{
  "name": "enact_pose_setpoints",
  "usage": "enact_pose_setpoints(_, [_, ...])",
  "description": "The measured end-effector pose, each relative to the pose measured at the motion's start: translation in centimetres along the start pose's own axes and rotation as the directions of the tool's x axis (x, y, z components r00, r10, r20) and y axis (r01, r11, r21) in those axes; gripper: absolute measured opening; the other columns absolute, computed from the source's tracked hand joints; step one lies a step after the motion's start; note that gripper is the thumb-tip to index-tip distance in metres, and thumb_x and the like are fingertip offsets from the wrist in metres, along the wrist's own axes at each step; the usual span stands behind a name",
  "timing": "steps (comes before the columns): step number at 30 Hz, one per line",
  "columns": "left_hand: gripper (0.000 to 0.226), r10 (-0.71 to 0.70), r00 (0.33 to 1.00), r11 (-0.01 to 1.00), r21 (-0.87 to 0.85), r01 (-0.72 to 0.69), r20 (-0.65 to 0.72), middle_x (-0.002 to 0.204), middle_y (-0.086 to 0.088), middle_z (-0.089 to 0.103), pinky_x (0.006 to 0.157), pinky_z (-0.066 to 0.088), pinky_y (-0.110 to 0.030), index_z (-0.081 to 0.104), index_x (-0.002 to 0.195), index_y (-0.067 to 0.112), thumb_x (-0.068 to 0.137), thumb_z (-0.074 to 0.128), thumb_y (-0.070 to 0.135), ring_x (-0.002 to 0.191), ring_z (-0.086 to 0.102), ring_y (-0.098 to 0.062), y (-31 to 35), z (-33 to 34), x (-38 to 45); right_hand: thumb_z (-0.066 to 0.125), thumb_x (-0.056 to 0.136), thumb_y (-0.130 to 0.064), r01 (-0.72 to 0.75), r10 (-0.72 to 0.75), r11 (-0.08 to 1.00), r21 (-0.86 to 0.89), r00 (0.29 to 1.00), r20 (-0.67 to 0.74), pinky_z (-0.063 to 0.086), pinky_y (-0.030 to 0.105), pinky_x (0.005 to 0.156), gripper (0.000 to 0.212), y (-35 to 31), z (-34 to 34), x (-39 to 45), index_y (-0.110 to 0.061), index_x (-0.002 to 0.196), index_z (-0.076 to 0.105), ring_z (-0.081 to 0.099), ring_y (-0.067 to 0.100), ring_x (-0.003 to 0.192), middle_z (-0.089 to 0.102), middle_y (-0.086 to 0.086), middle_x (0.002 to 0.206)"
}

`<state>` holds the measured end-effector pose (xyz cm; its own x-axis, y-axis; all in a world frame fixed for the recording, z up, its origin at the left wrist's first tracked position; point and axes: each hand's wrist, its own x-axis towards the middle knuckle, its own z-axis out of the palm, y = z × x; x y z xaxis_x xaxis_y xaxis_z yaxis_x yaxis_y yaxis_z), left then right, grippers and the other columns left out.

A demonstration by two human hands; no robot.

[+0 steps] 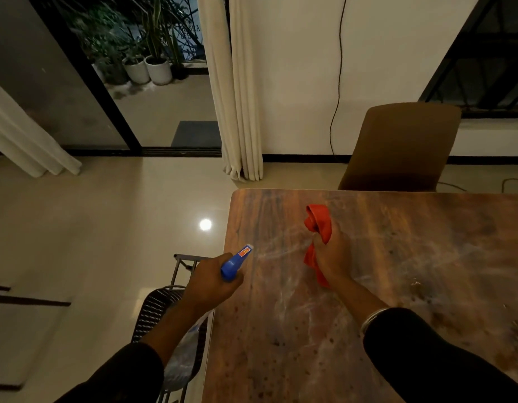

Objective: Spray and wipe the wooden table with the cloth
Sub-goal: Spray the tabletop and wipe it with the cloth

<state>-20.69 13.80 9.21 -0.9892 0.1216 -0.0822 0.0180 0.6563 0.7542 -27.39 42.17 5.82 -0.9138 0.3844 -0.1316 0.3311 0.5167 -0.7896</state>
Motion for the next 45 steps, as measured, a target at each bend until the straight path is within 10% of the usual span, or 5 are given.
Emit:
enact_pose_setpoints(26, [0.018,-0.006,1.000,0.995,-0.100,0.008,0.029,0.073,0.009,0.062,0.070,0.045,-0.022,0.053,0.091,0.035,0.087,0.069,0.025,0.068,0.062,-0.010,-3.9,0.5,2.9,0.047,0.104,-0.055,0.135,-0.081,0.808,-0.573,0.990,0.119,0.039,0.055,0.116,0.077,1.5,4.7,0.9,-0.025,0.167,0.016,0.036,0.039,0.148,0.022,0.012,0.170])
enact_pose_setpoints(33, [0.022,0.131,0.990,0.982,-0.130,-0.137,-0.060,0.074,0.020,0.066,0.062,0.047,-0.009,0.053,0.094,0.043,0.086,0.069,0.030,0.066,0.063,-0.003,-4.5,-0.7,5.7,0.019,0.109,-0.060,0.693,-0.385,0.542,-0.476,0.708,0.592,0.022,0.056,0.126,0.064,-0.8,12.6,-2.9,-0.039,0.167,0.003,0.027,0.037,0.156,0.006,0.000,0.177])
enact_pose_setpoints(37, [0.020,0.206,0.975,0.970,-0.115,-0.215,-0.083,0.069,0.017,0.063,0.064,0.047,-0.008,0.055,0.098,0.034,0.085,0.070,0.029,0.068,0.064,-0.004,-5.0,-1.2,7.7,0.041,0.108,-0.045,0.748,-0.493,0.348,-0.566,0.659,0.568,0.025,0.052,0.126,0.062,-0.7,10.1,3.4,-0.025,0.166,0.027,0.020,0.033,0.159,0.015,0.007,0.175])
enact_pose_setpoints(41, [0.021,0.207,0.973,0.970,-0.106,-0.218,-0.106,0.074,0.011,0.064,0.066,0.049,-0.016,0.058,0.101,0.026,0.085,0.069,0.034,0.066,0.063,-0.009,-5.9,-1.4,8.6,0.024,0.112,-0.046,0.462,-0.249,0.577,-0.674,0.885,0.394,0.006,0.056,0.132,0.065,-1.3,8.1,8.1,-0.019,0.169,0.009,-0.005,0.034,0.163,-0.003,0.007,0.177])
enact_pose_setpoints(45, [0.031,0.192,0.949,0.973,-0.075,-0.217,-0.250,0.073,0.008,0.064,0.064,0.050,-0.015,0.058,0.103,0.024,0.085,0.064,0.048,0.065,0.063,-0.010,-7.0,-1.6,9.1,0.024,0.110,-0.049,0.660,-0.428,0.536,-0.527,0.750,0.504,-0.001,0.063,0.129,0.064,-2.6,16.1,1.1,-0.031,0.168,0.004,-0.007,0.036,0.163,-0.002,0.004,0.177])
